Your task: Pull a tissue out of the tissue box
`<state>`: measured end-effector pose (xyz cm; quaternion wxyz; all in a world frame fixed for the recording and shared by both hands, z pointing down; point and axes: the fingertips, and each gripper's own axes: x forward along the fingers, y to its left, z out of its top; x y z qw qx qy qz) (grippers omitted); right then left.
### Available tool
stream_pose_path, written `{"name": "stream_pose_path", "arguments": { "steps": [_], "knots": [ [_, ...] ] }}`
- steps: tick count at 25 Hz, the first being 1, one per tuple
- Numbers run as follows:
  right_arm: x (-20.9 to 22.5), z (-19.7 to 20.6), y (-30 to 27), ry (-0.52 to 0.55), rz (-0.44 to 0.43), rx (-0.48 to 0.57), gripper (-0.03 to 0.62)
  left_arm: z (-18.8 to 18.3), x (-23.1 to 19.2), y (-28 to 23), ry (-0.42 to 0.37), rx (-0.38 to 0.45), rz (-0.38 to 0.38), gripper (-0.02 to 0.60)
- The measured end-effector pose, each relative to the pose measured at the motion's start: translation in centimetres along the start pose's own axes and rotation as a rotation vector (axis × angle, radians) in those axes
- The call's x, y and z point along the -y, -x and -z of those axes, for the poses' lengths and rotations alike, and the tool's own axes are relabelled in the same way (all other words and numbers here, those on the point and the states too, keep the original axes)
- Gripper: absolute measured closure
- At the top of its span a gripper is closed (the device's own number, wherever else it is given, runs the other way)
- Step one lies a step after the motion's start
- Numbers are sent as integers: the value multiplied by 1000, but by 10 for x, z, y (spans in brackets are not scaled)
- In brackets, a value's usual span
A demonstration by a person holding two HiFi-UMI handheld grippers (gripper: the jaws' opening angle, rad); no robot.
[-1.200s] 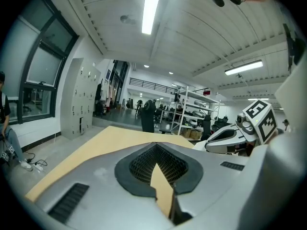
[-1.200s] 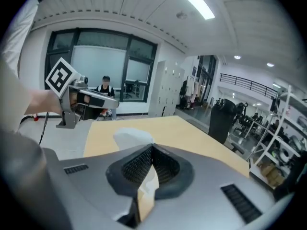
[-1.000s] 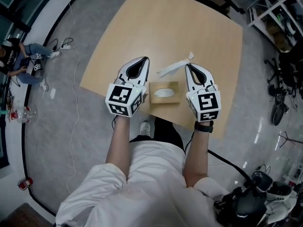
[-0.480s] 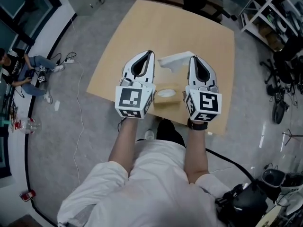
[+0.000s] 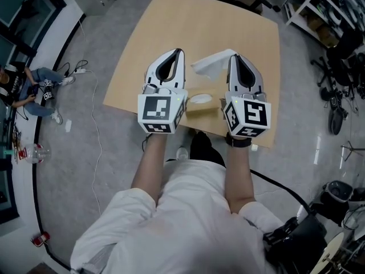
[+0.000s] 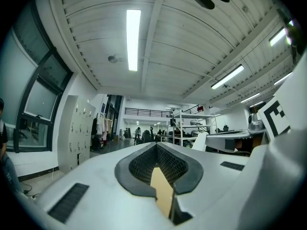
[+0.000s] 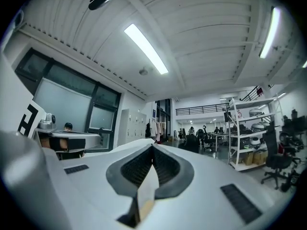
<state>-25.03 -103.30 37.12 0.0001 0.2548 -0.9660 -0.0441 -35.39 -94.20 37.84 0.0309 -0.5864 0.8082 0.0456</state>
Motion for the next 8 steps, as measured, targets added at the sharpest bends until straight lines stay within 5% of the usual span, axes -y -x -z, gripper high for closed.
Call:
{"name": "stream_pose_path", "arguments": {
  "steps": [8],
  "knots": [
    [8, 3, 0, -6, 30, -12, 591, 7, 2, -3, 6, -16, 41, 583]
  ]
}}
